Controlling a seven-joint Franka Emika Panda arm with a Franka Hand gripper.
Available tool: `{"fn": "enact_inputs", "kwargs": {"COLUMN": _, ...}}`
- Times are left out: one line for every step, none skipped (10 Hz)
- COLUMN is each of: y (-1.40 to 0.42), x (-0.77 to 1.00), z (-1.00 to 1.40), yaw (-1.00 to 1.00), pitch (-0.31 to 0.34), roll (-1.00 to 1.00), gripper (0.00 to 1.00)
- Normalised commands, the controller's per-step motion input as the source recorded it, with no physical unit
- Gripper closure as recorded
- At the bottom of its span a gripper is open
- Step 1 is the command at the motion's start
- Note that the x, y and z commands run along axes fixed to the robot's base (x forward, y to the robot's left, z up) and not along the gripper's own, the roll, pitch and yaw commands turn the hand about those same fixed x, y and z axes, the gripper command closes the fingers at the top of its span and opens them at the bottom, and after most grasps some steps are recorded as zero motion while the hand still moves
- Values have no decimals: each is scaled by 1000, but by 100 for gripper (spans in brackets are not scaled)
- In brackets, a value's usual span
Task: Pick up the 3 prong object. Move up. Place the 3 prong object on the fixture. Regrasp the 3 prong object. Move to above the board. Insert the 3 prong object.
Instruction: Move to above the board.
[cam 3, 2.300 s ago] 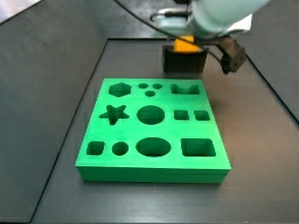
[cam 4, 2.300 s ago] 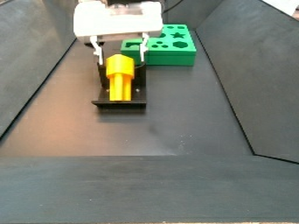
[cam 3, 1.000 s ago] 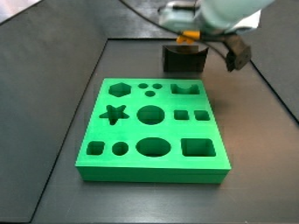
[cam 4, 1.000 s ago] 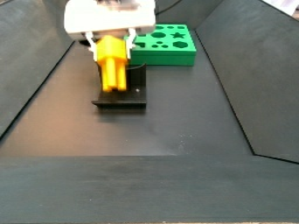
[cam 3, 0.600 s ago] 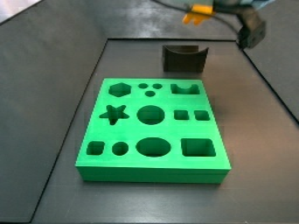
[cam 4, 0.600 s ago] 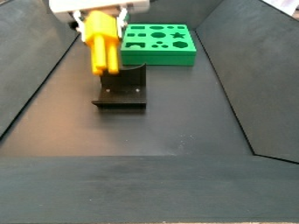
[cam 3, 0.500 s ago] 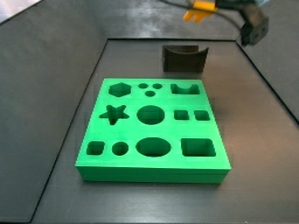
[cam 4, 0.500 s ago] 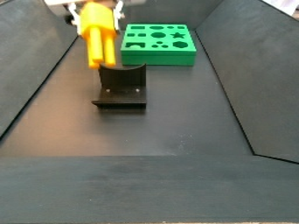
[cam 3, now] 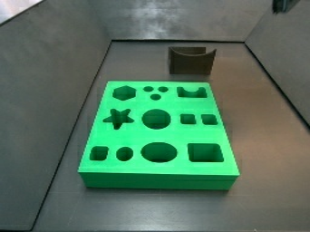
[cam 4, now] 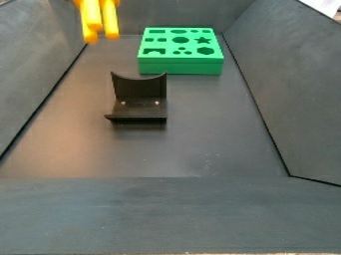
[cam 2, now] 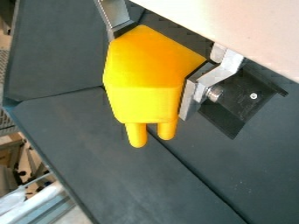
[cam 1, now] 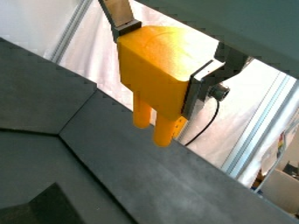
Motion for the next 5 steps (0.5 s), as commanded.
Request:
{"fn": "enact_inputs", "kwargs": {"y": -5, "x": 40, "z": 427, "yaw": 117, "pitch": -40, "roll": -33, "gripper": 100}}
{"fn": "enact_inputs", "kwargs": {"y": -3, "x": 26, "z": 255, "yaw": 84, "pitch": -42, "roll": -39, "gripper": 100}}
{"fn": "enact_inputs", "kwargs": {"y": -1000, "x": -679, "z": 344, "yaw": -31, "pitch": -116, "roll": -1000, "gripper": 100}}
{"fn": "enact_inputs", "kwargs": {"y": -1000, "x": -681, "z": 334, "yaw": -37, "pitch": -121, "roll": -1000, "gripper": 100}}
{"fn": "enact_inputs", "kwargs": {"y": -1000, "x": -731, "z": 352, "yaw": -41, "pitch": -151, "roll": -1000, "gripper": 100}}
